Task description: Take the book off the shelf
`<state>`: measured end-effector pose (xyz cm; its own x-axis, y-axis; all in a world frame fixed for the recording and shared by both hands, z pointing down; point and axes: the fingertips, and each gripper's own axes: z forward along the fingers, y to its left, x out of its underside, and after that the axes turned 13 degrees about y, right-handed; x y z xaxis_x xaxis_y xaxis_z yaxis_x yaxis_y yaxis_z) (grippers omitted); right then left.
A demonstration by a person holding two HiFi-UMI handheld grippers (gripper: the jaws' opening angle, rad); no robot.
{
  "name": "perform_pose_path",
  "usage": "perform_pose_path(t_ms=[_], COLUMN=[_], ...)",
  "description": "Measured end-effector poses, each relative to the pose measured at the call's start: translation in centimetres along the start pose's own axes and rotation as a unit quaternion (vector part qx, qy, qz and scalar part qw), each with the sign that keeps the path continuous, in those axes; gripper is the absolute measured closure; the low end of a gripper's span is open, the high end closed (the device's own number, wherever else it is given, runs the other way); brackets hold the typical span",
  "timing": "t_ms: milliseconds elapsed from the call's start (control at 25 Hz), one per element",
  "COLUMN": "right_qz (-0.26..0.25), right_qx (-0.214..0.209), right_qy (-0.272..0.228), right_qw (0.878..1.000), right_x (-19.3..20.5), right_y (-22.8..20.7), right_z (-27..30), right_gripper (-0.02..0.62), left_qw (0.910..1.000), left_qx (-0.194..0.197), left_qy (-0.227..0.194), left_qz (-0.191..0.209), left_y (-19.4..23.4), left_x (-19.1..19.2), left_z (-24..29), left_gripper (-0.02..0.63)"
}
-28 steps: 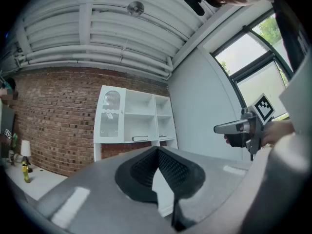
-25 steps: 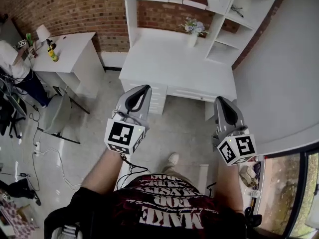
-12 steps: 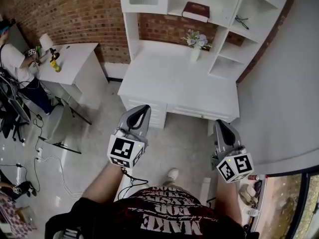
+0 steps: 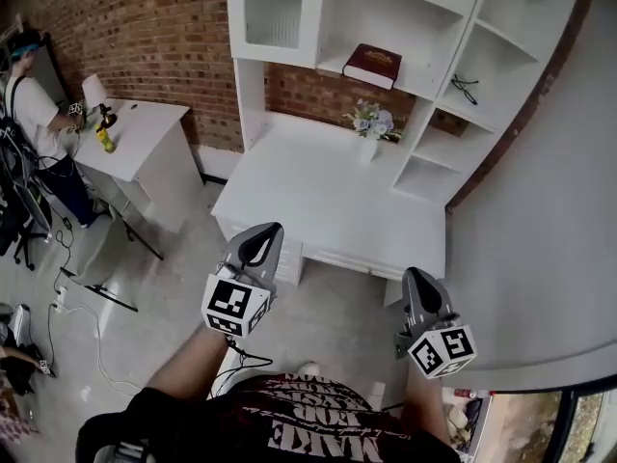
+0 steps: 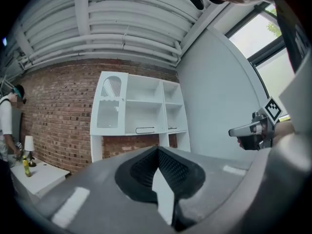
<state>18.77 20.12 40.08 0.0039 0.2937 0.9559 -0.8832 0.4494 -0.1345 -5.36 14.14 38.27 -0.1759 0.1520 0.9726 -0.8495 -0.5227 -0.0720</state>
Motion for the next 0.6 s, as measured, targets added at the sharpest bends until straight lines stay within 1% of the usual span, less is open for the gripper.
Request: perform_pose_path(t_ms=[160,240,320,440,600], right_qz=[-0.004,0.002,0.012,0.024,0.035], right_qx=[-0.016,-0.026,-0.035,-0.039,-0.044], right_qy=[-0.007,-0.007,-0.006,0.003,0.012], right_qw=[1.000,1.000,0.999,0.999,0.998], right_x=[-0.9,-0.9,-1.0,-0.6,-0.1], right_y=[-1.7,-2.1,-2.3,-2.9,-2.9], right_z=[0.8,1.2,1.6,2.7,4.3], right_gripper=[0.572,0.571,0.571,0.572,0.572], left_qw=[0.9999,0.9998,0.9995,0.9990,0.9990], left_qx=[-0.013,-0.019,-0.027,-0.040,-0.041], left_qy=[0.000,0.005,0.013,0.018,0.020], left_qz=[-0.001,0.005,0.011,0.001,0.000], left_y=[-0.3,-0.2,0.3,1.6,2.6], left_x=[-0.4,-0.2,0.0,0.0,0.4], left_z=[1.0,0.8,0.6,0.6,1.2], left_gripper=[0.606,0.606,0.606,0.606,0.606])
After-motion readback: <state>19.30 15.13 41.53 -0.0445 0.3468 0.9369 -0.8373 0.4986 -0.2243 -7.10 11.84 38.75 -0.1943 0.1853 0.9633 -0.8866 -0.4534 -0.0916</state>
